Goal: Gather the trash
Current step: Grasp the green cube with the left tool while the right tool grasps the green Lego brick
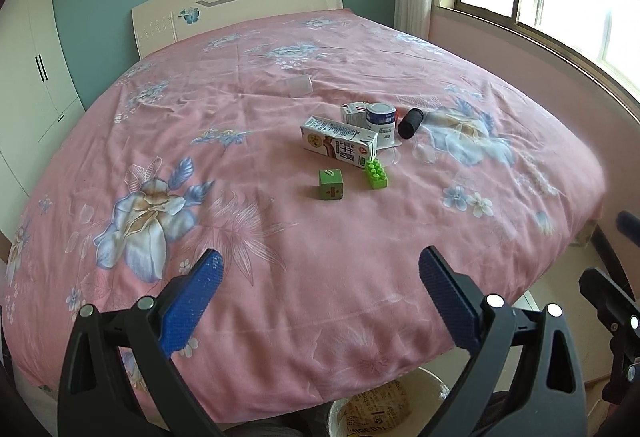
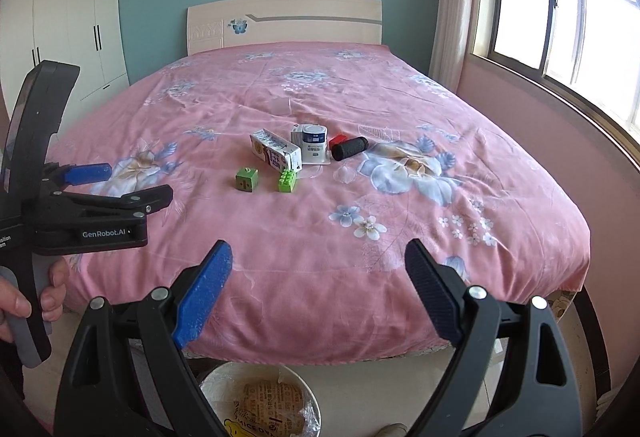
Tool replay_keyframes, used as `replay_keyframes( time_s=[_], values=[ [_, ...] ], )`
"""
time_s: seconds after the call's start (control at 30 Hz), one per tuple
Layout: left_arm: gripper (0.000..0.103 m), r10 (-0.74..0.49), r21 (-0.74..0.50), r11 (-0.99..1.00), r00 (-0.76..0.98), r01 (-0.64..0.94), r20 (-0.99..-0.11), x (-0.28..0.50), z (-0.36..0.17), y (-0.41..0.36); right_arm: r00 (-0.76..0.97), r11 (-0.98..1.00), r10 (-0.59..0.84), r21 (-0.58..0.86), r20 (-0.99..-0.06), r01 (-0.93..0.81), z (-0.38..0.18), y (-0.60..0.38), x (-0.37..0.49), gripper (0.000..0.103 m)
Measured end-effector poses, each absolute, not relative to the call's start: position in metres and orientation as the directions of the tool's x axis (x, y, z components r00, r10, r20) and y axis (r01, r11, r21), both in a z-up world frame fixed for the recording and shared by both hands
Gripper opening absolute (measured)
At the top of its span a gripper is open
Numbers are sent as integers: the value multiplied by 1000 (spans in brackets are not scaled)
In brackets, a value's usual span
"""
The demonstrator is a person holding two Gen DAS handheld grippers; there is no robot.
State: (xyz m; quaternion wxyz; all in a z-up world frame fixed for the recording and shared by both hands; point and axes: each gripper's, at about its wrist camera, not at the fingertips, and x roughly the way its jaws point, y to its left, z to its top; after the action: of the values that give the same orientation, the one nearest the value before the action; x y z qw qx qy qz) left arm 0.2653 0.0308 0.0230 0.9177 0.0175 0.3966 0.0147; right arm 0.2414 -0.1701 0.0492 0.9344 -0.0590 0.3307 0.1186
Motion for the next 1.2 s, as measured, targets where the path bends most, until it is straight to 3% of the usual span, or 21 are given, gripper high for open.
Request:
replay_keyframes(
  time_s=[0.33,0.77,0.8,0.87,0.9,0.97,1.0,1.17,1.2],
  values=[
    [100,71,37,997,621,-67,-781,363,-28,40,707,942,196,-71,-680,-329,-4,-136,345,87],
    [98,12,-46,994,534,-96,-845,449,-89,41,605,894,254,-56,-755,-444,-95,-84,448,87],
    [96,2,-57,994,531,-95,-847,452,-92,41,598,894,254,-52,-760,-446,-99,-82,454,87],
    [76,-7,-67,993,517,-98,-856,458,-98,41,588,893,262,-39,-765,-448,-105,-79,464,85],
    [73,-14,-75,992,509,-100,-861,461,-101,41,580,893,269,-28,-769,-450,-107,-77,469,82],
    [69,-15,-79,991,503,-108,-864,466,-106,42,546,891,287,10,-787,-453,-113,-74,479,69],
    [67,-11,-77,991,503,-111,-864,468,-107,42,540,892,295,25,-788,-450,-115,-74,484,68],
    [32,-64,-123,989,502,-85,-863,473,-107,44,528,884,307,32,-792,-467,-118,-72,492,43],
    [32,-68,-123,989,501,-78,-863,474,-107,44,521,878,316,36,-793,-478,-117,-73,493,39]
  ],
)
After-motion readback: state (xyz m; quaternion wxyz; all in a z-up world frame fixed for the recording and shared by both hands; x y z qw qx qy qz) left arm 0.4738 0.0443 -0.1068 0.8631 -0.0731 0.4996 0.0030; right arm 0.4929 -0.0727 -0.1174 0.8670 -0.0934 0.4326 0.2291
